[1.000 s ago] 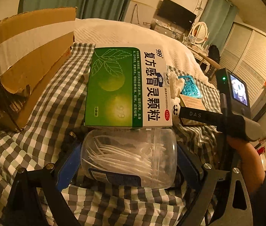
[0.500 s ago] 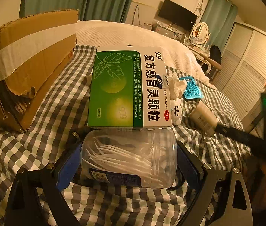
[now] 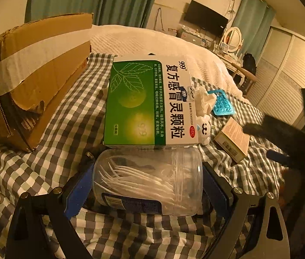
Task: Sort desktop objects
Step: 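Hold the clear cotton-swab cup in the left tool while the right tool grasps the tan box, then carry the swab cup and tan box into the cardboard box and release both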
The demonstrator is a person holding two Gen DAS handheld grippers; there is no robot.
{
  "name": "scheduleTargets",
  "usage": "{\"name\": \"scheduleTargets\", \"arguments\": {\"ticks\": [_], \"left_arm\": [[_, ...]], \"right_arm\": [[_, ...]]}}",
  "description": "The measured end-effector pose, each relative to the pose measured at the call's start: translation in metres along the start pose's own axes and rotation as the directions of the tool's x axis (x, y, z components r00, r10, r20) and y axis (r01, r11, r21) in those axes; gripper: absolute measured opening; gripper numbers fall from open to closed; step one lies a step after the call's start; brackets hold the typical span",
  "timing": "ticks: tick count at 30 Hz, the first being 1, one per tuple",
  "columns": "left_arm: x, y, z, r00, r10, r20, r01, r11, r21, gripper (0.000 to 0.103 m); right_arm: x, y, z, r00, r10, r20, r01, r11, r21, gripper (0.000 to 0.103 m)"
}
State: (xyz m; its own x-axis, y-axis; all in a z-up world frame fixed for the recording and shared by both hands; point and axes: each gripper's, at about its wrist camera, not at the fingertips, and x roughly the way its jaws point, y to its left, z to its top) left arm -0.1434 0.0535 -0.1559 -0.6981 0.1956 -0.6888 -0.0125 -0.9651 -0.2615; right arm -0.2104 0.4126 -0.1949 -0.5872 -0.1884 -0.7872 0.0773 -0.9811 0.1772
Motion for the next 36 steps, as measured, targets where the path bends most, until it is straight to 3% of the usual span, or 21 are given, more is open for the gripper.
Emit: {"name": "scheduleTargets", "arguments": {"ticks": [6, 9, 12, 14, 16, 18, 21, 23, 24, 28, 30, 36], "left_arm": [[0.008, 0.002, 0.004, 1.0, 0.015, 0.005, -0.014, 1.0, -0.022, 0.096], [0.012, 0.003, 0.006, 1.0, 0.017, 0.003, -0.017, 1.0, -0.022, 0.096], [0.013, 0.004, 0.007, 1.0, 0.015, 0.0, -0.015, 1.0, -0.022, 0.096], [0.012, 0.004, 0.006, 1.0, 0.015, 0.0, -0.015, 1.0, -0.021, 0.096], [0.011, 0.004, 0.006, 1.0, 0.015, -0.001, -0.015, 1.0, -0.02, 0.096], [0.009, 0.004, 0.005, 1.0, 0.013, -0.004, -0.014, 1.0, -0.025, 0.096], [0.007, 0.005, 0.004, 1.0, 0.011, -0.002, -0.011, 1.0, -0.027, 0.096], [0.005, 0.005, 0.003, 1.0, 0.01, 0.005, -0.01, 1.0, -0.028, 0.096], [0.005, 0.006, 0.004, 1.0, 0.008, 0.007, -0.008, 1.0, -0.03, 0.096], [0.011, 0.009, 0.005, 1.0, 0.0, 0.005, 0.001, 0.999, -0.04, 0.096], [0.012, 0.01, 0.005, 1.0, -0.004, 0.009, 0.004, 0.999, -0.04, 0.096], [0.01, 0.009, 0.004, 1.0, -0.009, 0.0, 0.009, 0.999, -0.041, 0.096]], "right_arm": [[0.046, -0.003, 0.013, 0.998, -0.04, -0.053, 0.051, 0.97, 0.238, 0.103], [0.073, -0.007, 0.013, 0.992, -0.082, -0.095, 0.104, 0.963, 0.25, 0.103], [0.075, -0.007, 0.008, 0.995, -0.074, -0.068, 0.085, 0.98, 0.181, 0.099], [0.064, -0.006, 0.002, 0.997, -0.05, -0.063, 0.058, 0.989, 0.134, 0.079], [0.049, -0.007, -0.005, 0.998, -0.013, -0.065, 0.021, 0.994, 0.111, 0.051], [0.036, -0.007, -0.012, 0.997, 0.018, -0.072, -0.013, 0.997, 0.07, 0.038], [0.037, -0.006, -0.011, 0.991, 0.075, -0.11, -0.067, 0.995, 0.077, 0.041], [0.048, -0.012, -0.008, 0.983, 0.128, -0.131, -0.109, 0.983, 0.145, 0.055], [0.056, -0.017, -0.007, 0.975, 0.168, -0.144, -0.137, 0.969, 0.204, 0.067], [0.074, -0.023, -0.005, 0.965, 0.22, -0.143, -0.164, 0.931, 0.325, 0.079], [0.081, -0.019, -0.001, 0.965, 0.222, -0.143, -0.164, 0.928, 0.333, 0.075], [0.053, -0.01, -0.003, 0.972, 0.211, -0.104, -0.185, 0.959, 0.215, 0.044]]}}
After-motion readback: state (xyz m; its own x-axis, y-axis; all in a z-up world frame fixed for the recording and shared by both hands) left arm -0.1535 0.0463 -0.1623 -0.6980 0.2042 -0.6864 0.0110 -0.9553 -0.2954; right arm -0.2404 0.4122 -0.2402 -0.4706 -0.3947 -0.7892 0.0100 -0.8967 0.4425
